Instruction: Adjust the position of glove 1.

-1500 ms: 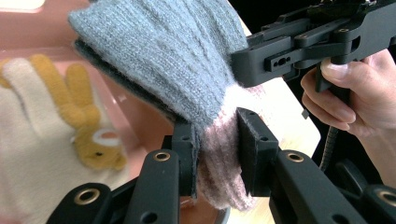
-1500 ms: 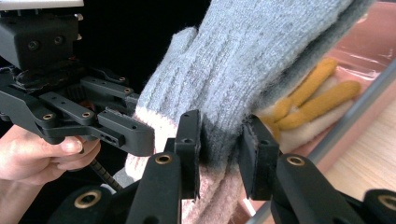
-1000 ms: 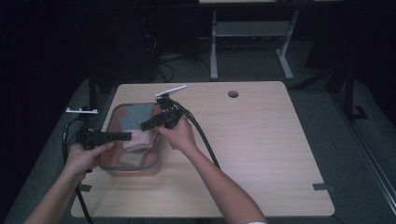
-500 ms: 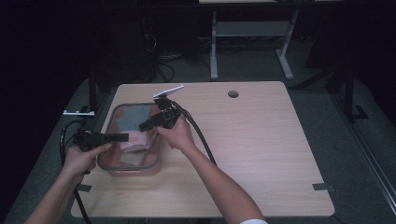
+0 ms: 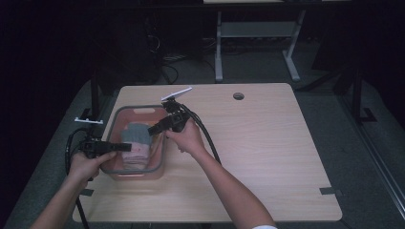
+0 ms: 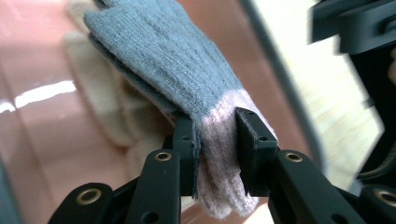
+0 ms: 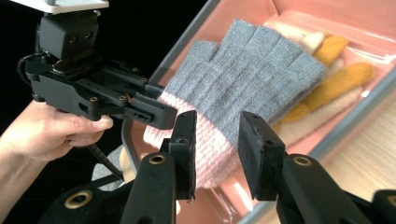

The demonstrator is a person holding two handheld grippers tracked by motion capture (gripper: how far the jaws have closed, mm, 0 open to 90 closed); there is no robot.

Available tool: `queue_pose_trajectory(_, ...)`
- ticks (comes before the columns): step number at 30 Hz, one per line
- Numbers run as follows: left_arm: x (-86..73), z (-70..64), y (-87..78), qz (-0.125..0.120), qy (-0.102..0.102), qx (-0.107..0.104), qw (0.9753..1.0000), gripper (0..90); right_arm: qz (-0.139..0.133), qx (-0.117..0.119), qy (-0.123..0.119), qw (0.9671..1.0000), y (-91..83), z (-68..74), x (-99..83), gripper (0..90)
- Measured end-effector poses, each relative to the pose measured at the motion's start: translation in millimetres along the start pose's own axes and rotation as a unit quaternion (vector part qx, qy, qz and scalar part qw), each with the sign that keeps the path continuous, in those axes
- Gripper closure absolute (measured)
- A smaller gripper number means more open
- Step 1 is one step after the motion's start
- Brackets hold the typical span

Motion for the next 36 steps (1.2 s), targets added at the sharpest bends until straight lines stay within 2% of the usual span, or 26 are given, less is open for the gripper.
queue_pose_trajectory(1, 0.0, 0.0, 0.0, 0.000, 0.000, 0.000, 1.0000, 69.7, 0.000, 0.000, 0.000, 1.0000, 0.0, 0.0, 0.0, 66.7)
queue_pose_trajectory(2, 0.0, -0.8, 1.3, 0.004, 0.017, 0.029, 0.9994, 68.0, -0.001, -0.003, -0.001, 1.0000, -3.0, -0.5, -0.7, 66.2)
queue_pose_trajectory(3, 0.0, -0.8, 1.3, 0.004, 0.017, 0.029, 0.9994, 65.6, -0.001, -0.003, -0.001, 1.0000, -3.0, -0.5, -0.7, 66.2)
queue_pose_trajectory(4, -0.1, -1.3, 1.3, 0.006, 0.030, 0.043, 0.9986, 63.2, -0.003, -0.005, -0.001, 1.0000, -5.7, -0.6, -1.0, 65.7)
queue_pose_trajectory(5, 0.2, -2.2, 1.2, 0.006, 0.030, 0.044, 0.9985, 61.6, -0.003, -0.005, 0.000, 1.0000, -6.7, -0.4, -1.2, 65.5)
queue_pose_trajectory(6, 1.4, -3.0, 0.7, 0.008, 0.038, 0.060, 0.9975, 60.0, -0.005, -0.006, -0.001, 1.0000, -7.8, -0.3, -1.6, 65.3)
queue_pose_trajectory(13, 2.0, -0.4, -0.6, 0.009, 0.038, 0.077, 0.9963, 54.0, -0.007, -0.012, -0.005, 0.9999, -14.1, 1.1, -3.6, 63.8)
queue_pose_trajectory(14, 2.2, 2.6, -2.4, 0.014, 0.044, 0.092, 0.9947, 53.8, -0.010, -0.013, -0.004, 0.9999, -15.9, 1.4, -3.6, 63.2)
queue_pose_trajectory(17, 3.0, 3.4, -3.6, 0.012, 0.043, 0.094, 0.9945, 52.0, -0.009, -0.015, -0.006, 0.9998, -17.6, 1.1, -3.9, 62.7)
queue_pose_trajectory(18, 5.1, 4.4, -6.8, 0.005, 0.043, 0.103, 0.9937, 51.6, -0.009, -0.016, -0.005, 0.9998, -17.8, 0.7, -4.0, 62.6)
queue_pose_trajectory(29, 11.6, 5.9, -19.7, -0.014, 0.035, 0.101, 0.9941, 51.3, -0.014, -0.021, -0.006, 0.9997, -25.0, -0.4, -5.9, 60.5)
queue_pose_trajectory(31, 12.6, 4.2, -22.5, -0.022, 0.034, 0.097, 0.9945, 50.0, -0.014, -0.023, -0.008, 0.9996, -27.3, -0.8, -6.7, 59.5)
queue_pose_trajectory(32, 13.8, 2.4, -24.7, -0.029, 0.026, 0.089, 0.9952, 49.2, -0.017, -0.024, -0.010, 0.9995, -29.9, -2.1, -8.3, 58.2)
queue_pose_trajectory(36, 16.6, -1.5, -29.7, -0.041, 0.027, 0.081, 0.9955, 47.5, -0.023, -0.033, -0.004, 0.9992, -40.3, -5.1, -13.8, 57.1)
Point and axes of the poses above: each handheld gripper's, and its own axes: y roughly forward along the jaws, x roughly out of its top, z roughly to its left, the point moved 4 cm from there along y, roughly forward along the jaws, and after that the axes turned 13 degrees about x, right-handed, at the moved point
